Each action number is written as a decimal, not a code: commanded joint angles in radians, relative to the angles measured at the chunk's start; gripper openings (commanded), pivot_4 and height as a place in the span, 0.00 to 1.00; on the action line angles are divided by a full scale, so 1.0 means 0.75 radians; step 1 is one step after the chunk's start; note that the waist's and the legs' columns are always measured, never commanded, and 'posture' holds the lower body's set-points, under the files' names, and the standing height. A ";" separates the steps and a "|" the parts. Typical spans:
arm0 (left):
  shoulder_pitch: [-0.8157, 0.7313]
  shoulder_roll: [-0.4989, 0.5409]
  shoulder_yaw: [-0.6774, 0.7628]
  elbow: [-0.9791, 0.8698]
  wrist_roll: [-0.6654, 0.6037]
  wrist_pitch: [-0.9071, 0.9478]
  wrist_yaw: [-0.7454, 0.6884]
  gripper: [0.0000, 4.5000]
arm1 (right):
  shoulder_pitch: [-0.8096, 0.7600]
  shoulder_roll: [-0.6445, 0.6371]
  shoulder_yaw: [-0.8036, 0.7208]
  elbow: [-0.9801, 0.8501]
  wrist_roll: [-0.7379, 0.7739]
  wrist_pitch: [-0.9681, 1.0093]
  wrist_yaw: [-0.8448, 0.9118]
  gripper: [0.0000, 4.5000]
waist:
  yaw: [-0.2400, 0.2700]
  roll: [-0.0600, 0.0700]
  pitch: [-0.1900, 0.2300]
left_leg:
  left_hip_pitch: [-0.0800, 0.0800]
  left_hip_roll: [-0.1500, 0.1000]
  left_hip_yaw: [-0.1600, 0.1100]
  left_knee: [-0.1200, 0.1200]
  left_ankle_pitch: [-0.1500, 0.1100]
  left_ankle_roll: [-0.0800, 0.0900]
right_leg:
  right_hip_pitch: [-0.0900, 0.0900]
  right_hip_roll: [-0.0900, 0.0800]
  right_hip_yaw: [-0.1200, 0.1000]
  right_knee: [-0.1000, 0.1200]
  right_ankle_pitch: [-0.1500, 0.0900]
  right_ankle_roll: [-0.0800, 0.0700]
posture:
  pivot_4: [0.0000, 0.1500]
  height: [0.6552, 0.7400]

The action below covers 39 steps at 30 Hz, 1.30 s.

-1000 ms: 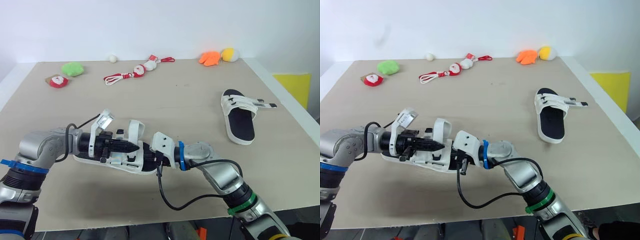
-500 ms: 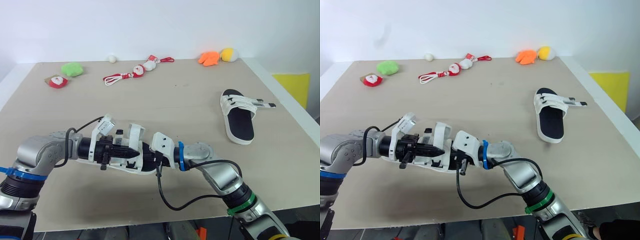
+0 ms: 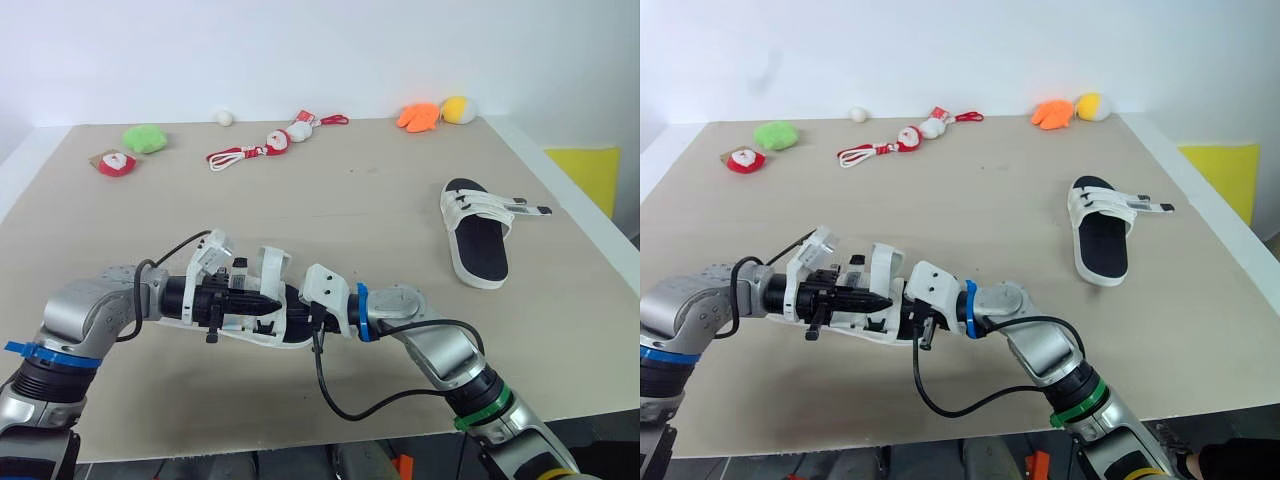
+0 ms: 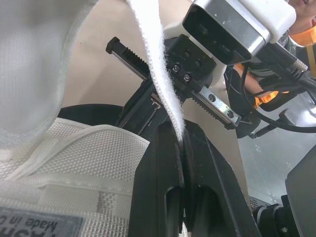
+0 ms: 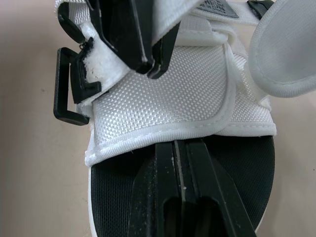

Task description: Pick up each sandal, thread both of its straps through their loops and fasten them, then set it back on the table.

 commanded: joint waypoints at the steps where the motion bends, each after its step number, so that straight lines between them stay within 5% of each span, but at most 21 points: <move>1: 0.016 0.012 -0.016 -0.055 -0.007 -0.004 -0.055 0.01 | 0.030 -0.009 0.037 0.040 -0.034 0.036 -0.011 0.00 | 0.000 0.000 0.000 | 0.000 0.000 0.000 0.000 0.000 0.000 | 0.000 0.000 0.000 0.000 0.000 0.000 | 1.00 1.00; 27: 0.074 0.071 -0.139 -0.065 0.224 -0.212 -0.153 0.01 | 0.020 -0.015 0.035 0.037 -0.033 0.041 -0.004 0.00 | -0.001 0.000 0.000 | 0.001 0.000 0.000 0.000 0.000 0.000 | 0.001 0.000 0.000 0.000 0.000 0.000 | 1.00 1.00; 30: 0.060 0.078 -0.124 -0.066 0.203 -0.179 -0.163 0.18 | 0.021 -0.016 0.035 0.035 -0.033 0.041 -0.005 0.00 | -0.001 0.000 0.000 | 0.001 0.000 0.000 0.000 0.000 0.000 | 0.001 0.000 0.000 0.000 0.000 0.000 | 1.00 1.00; 36: 0.023 0.044 -0.061 -0.045 0.147 -0.119 -0.143 0.83 | 0.020 -0.015 0.036 0.039 -0.035 0.036 -0.004 0.00 | 0.000 0.001 0.000 | 0.001 0.000 0.000 0.001 0.001 0.001 | 0.002 0.000 0.000 0.000 0.000 0.000 | 1.00 1.00; 38: 0.004 0.030 -0.044 -0.030 0.130 -0.105 -0.132 0.99 | 0.020 -0.014 0.036 0.040 -0.036 0.035 -0.003 0.00 | 0.000 0.001 0.000 | 0.001 -0.001 0.000 0.001 0.001 0.001 | 0.002 0.000 0.001 0.000 0.001 0.001 | 1.00 1.00; 39: -0.012 0.017 -0.029 -0.016 0.113 -0.088 -0.122 0.99 | 0.020 -0.014 0.036 0.040 -0.036 0.036 -0.003 0.00 | 0.000 0.001 0.000 | 0.001 -0.001 0.000 0.002 0.001 0.001 | 0.002 0.000 0.001 0.000 0.001 0.001 | 1.00 1.00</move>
